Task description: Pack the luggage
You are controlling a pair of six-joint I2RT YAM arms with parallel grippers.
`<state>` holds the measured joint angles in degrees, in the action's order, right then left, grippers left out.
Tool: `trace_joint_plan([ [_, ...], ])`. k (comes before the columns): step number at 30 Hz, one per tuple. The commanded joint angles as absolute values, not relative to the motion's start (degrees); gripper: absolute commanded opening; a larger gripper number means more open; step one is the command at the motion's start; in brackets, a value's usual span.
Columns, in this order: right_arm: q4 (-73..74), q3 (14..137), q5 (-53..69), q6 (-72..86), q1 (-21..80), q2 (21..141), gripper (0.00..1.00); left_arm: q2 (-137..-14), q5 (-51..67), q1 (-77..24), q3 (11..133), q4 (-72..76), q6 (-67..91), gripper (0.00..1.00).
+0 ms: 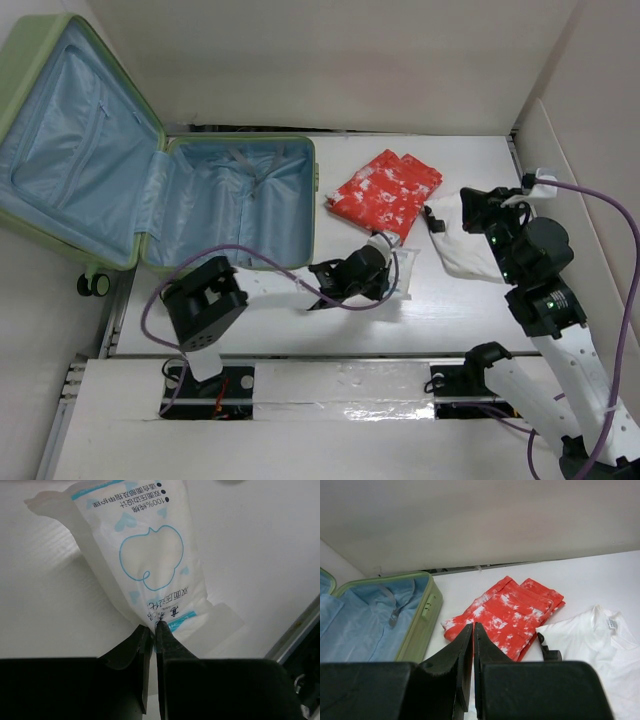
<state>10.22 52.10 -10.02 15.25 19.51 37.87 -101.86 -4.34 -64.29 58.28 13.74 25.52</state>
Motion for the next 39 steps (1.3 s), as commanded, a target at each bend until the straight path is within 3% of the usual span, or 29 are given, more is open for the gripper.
trace_joint_plan([
  [1,8.17,51.95,-9.23,14.85,19.16,37.44,0.1,-88.0,-10.97,-63.54,57.31,17.14,26.63,0.0],
  [5,7.91,50.02,-8.7,15.55,19.16,37.79,0.1,-74.48,-18.62,-59.6,53.89,15.65,29.17,0.0],
  [11,6.77,48.6,-6.95,16.35,19.16,39.11,0.1,-61.9,-27.41,-44.41,45.56,9.41,37.25,0.0],
  [13,6.51,48.6,-6.42,16.43,19.16,39.55,0.1,-57.23,-29.44,-37.66,42.64,9.75,40.07,0.55],
  [15,6.42,48.52,-7.03,16.52,19.16,39.9,0.1,-54.6,-26.13,-33.94,40.0,10.8,41.04,0.84],
  [18,6.85,48.34,-8.87,16.61,19.16,40.34,0.12,-53.88,-24.27,-34.35,39.81,13.35,39.21,0.89],
  [20,6.94,48.17,-10.02,17.05,19.16,40.43,0.13,-55.89,-24.52,-37.6,41.65,14.94,37.89,0.87],
  [23,6.59,48.25,-10.55,17.49,19.16,40.08,0.13,-62.71,-27.41,-44.19,46.99,17.48,33.76,0.73],
  [24,6.59,48.34,-11.33,17.75,19.16,39.99,0.13,-65.45,-28.47,-49.43,48.85,18.62,32.53,0.54],
  [26,6.59,49.04,-12.12,17.93,19.16,39.82,0.09,-74.55,-28.22,-53.94,55.15,19.51,30.42,0.43],
  [27,6.77,49.48,-12.65,17.93,19.16,39.55,0.07,-78.19,-25.34,-56.75,57.54,19.86,30.5,0.3],
  [31,8.26,52.9,-13.8,17.84,19.16,38.5,0.01,-93.66,-12.41,-58.44,67.13,23.81,33.13,0.0],
  [34,8.79,55.19,-13.62,17.75,19.16,37.62,0.03,-105.53,-7.05,-58.45,77.06,23.47,34.1,0.0],
  [36,9.4,56.42,-13.45,17.75,19.16,37.09,0.09,-112.91,-3.62,-58.45,83.38,24.95,34.37,0.0],
  [39,9.49,56.95,-13.01,17.84,19.16,36.04,0.28,-123.35,-1.85,-59.5,96.18,19.63,34.63,0.0],
])
